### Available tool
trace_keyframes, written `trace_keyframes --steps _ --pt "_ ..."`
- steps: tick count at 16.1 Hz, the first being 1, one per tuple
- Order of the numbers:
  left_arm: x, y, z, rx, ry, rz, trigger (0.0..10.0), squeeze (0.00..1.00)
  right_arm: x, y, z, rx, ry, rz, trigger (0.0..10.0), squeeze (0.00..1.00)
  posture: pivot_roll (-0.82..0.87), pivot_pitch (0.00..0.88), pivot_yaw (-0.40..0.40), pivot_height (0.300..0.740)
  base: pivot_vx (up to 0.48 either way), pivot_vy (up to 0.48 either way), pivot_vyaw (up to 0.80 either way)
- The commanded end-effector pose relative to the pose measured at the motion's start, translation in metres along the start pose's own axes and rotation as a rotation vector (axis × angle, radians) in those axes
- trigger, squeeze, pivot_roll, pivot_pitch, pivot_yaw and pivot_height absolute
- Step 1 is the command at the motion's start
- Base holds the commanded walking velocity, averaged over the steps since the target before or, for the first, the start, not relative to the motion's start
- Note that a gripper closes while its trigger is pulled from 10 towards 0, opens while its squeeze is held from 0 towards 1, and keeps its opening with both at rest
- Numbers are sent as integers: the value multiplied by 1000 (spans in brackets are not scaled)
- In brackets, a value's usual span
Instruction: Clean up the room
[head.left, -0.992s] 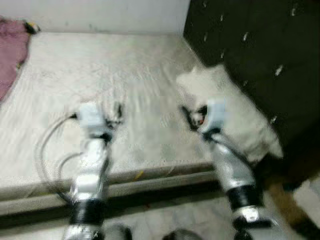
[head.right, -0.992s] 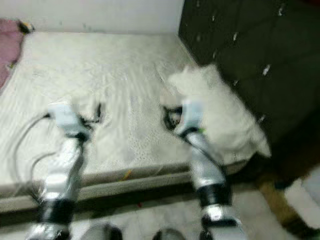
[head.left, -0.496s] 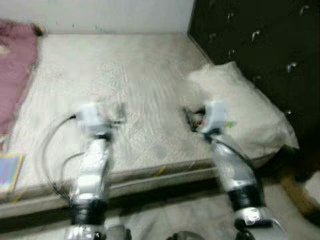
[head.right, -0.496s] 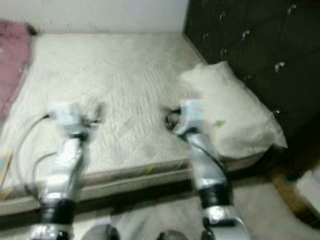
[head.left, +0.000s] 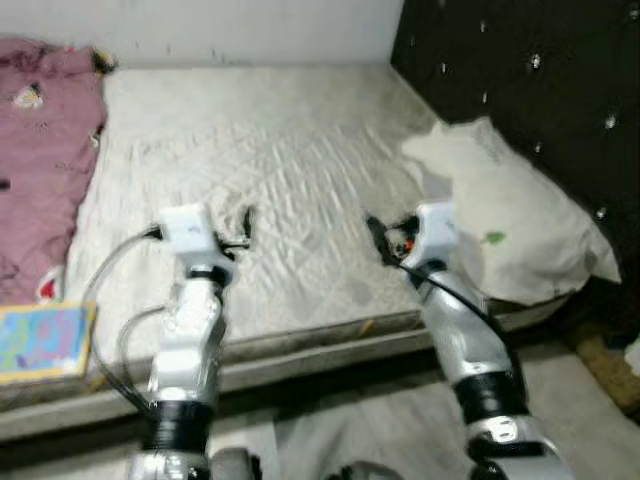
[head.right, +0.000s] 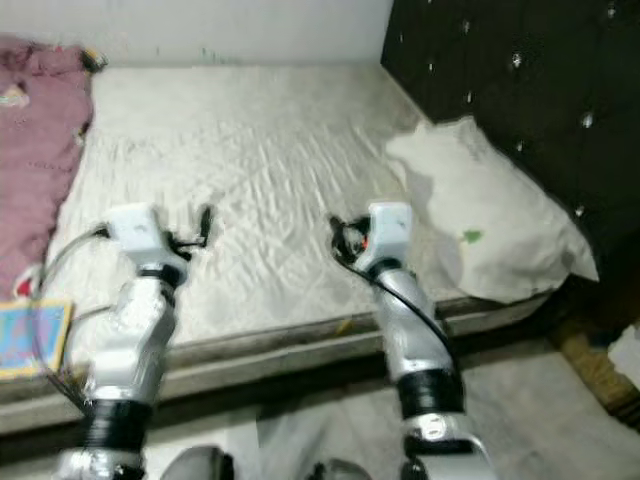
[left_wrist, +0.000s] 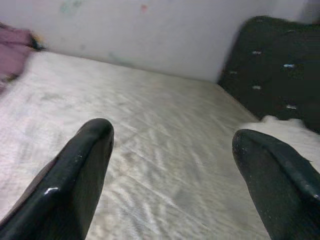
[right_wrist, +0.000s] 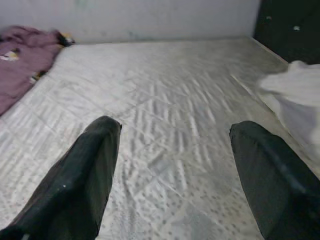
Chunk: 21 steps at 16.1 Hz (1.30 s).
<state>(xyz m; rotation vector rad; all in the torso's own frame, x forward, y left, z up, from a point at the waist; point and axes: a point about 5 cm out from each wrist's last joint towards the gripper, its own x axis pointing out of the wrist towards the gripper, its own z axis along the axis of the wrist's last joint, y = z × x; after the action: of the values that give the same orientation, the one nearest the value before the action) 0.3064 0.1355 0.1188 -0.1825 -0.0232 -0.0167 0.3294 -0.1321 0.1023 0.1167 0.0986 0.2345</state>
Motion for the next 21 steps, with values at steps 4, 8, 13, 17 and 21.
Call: trace_keyframes --steps 4,8,13,17,21 --pt "2 2 7 4 -27 0 10000 0 4 4 6 0 -13 14 10000 0 36 0 -96 740 0 0 0" --pt "2 2 8 1 -37 -5 10000 0 5 4 7 -15 -15 24 10000 0 34 0 -96 740 0 0 0" --pt "1 1 9 -10 -49 -22 10000 0 5 6 6 -26 -16 41 10000 0 37 0 -100 740 229 0 480" --pt "0 0 8 -10 -49 -32 10000 0 4 6 5 -21 -10 38 10000 0 37 0 -97 740 342 0 0" --pt "1 0 8 -5 -49 -35 10000 0 5 6 5 -16 -8 35 10000 0 39 0 -96 740 343 0 0"
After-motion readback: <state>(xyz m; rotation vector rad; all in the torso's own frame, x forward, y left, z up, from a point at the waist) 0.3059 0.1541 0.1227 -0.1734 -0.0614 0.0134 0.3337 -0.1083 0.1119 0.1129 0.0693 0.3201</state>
